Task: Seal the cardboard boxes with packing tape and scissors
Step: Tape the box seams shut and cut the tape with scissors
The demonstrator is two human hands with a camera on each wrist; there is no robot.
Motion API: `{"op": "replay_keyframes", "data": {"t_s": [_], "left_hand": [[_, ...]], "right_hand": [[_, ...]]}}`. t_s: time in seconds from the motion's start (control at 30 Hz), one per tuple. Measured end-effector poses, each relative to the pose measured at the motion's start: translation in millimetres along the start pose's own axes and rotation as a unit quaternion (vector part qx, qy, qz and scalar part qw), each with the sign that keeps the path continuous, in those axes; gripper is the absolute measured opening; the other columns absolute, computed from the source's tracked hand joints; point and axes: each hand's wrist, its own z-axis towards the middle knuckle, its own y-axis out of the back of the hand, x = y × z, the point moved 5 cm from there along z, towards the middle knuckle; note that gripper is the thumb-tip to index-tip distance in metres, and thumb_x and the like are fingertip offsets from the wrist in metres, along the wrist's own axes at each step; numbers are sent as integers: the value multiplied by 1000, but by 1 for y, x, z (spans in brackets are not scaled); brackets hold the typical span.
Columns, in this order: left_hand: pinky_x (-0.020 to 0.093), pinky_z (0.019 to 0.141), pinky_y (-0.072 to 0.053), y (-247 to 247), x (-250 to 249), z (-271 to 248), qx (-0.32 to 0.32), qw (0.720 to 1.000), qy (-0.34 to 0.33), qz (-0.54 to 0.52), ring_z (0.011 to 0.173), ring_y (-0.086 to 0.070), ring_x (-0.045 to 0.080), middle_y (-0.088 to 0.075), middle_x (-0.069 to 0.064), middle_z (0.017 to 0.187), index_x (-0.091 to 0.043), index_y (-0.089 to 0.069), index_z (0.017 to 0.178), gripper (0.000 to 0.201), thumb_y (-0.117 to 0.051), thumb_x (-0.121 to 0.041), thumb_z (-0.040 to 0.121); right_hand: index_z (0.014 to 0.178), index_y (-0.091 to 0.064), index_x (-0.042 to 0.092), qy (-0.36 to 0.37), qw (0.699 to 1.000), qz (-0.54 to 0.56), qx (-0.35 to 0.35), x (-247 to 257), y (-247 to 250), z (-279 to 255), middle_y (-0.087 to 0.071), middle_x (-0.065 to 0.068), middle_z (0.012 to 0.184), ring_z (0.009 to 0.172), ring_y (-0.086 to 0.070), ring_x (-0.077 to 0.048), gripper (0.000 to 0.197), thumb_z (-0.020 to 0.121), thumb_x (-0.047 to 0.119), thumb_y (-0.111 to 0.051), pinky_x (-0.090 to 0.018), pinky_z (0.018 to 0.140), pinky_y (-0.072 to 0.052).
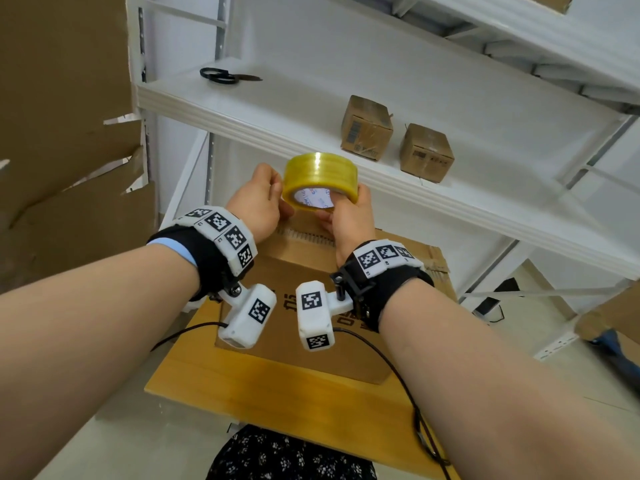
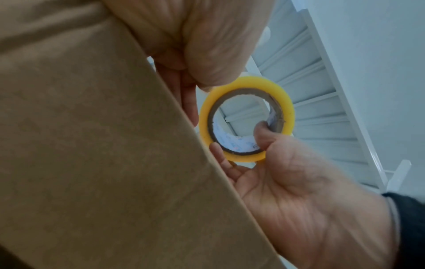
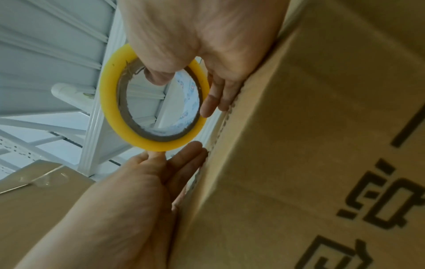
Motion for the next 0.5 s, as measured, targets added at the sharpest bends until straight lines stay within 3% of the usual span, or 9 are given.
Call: {"op": "replay_keyframes", "data": {"t_s": [0.13, 0.23, 0.3, 0.43, 0.5], "left_hand": [[37, 79, -54, 3, 6, 1, -22, 998, 34, -49, 83, -69, 17, -72, -1, 85, -18, -44, 107, 13, -34, -27, 104], [39, 84, -52, 8, 6, 6, -22, 998, 52, -27, 90, -65, 21, -68, 3, 95, -16, -50, 107, 17, -38, -27, 101], [38, 85, -51, 13, 5, 10, -24, 998, 56, -23, 92, -64, 22, -67, 5, 99, -12, -55, 107, 20, -41, -25, 100], [25, 72, -48, 26, 2, 12, -6, 988, 81, -134, 89, -69, 15, -71, 1, 88, -8, -61, 103, 17, -49, -18, 98], [34, 82, -52, 36, 1, 14, 9, 988, 89, -127, 94, -68, 20, -69, -1, 83, -12, -62, 94, 11, -52, -17, 96]], "right_hand": [[123, -48, 30, 3, 1000, -3, 7, -5, 0, 2, -67, 0, 110, 81, -73, -20, 28, 96, 34, -51, -45, 89, -58], [117, -50, 35, 9, 1000, -3, 3, -7, 2, 2, -68, 0, 110, 76, -75, -19, 23, 94, 35, -51, -48, 89, -58], [109, -48, 42, 12, 1000, -8, 4, -6, 1, 1, -68, 0, 109, 81, -74, -22, 19, 90, 40, -52, -48, 88, -58], [102, -47, 50, 9, 1000, -25, -4, -3, 2, 0, -68, 0, 106, 97, -68, -27, 25, 78, 52, -53, -52, 89, -56], [104, -47, 46, 8, 1000, -17, -3, -4, 1, 0, -67, -1, 106, 100, -66, -27, 28, 79, 53, -55, -54, 90, -55]]}}
